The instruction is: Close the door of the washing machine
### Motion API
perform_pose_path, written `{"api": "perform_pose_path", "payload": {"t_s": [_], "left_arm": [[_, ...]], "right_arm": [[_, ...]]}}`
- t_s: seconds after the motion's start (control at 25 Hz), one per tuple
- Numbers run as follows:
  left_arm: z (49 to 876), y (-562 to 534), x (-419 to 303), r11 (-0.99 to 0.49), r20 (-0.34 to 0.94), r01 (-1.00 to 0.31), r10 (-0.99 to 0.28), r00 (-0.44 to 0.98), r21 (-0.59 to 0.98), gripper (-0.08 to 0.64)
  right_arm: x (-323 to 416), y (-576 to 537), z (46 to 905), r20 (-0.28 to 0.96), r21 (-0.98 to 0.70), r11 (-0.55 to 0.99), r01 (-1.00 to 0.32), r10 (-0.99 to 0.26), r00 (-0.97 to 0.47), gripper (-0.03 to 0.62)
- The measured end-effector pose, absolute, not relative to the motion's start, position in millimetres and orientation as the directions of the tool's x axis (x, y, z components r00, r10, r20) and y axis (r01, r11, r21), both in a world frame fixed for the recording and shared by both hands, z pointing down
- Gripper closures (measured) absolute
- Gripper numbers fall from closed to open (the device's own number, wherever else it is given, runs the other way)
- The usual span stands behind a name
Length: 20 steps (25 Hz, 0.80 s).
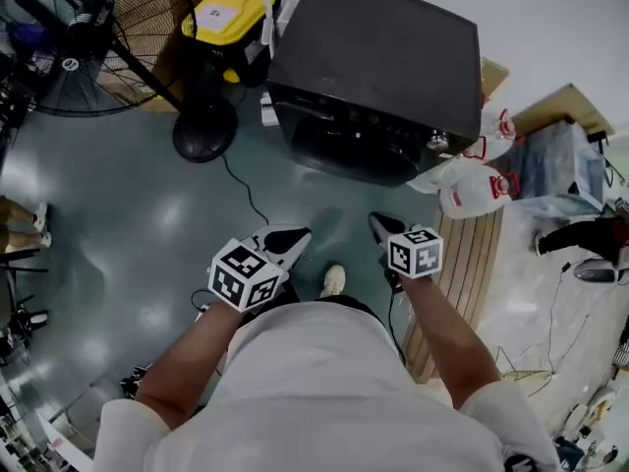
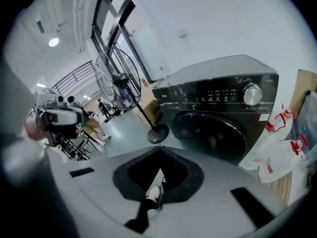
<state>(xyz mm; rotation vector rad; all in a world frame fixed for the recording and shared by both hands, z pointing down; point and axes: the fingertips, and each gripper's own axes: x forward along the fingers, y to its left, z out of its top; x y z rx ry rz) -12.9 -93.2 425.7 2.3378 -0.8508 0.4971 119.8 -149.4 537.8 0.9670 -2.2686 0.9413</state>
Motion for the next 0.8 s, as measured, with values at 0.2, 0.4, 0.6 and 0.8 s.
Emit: {"api": "perform_pose_path", "payload": {"t_s": [0.2,0.4,0.6,0.8], "left_arm": [[418,-85,-4,-0.609,0.502,-0.679,-0.471,0.725,0.410,0.543],[418,-69,7,-0.605,0.508,-0.679,-0.465,0.725,0.415,0.543],[415,-63,18,-0.614,0.507,-0.674,-0.460,0.729,0.411,0.543],[413,-58,30,-0.632,0.506,-0.666,-0.454,0.733,0.397,0.543]], "right_arm": [[150,-108,486,0.620,-0.370,0.544,-0.754,-0.460,-0.636,0.583],[172,-78,454,0.593,-0.357,0.563,-0.746,-0.480,-0.646,0.583],[181,-65,436,0.563,-0.345,0.574,-0.743,-0.507,-0.653,0.583],[184,-57,433,0.563,-0.316,0.601,-0.734,-0.504,-0.655,0.583]]}}
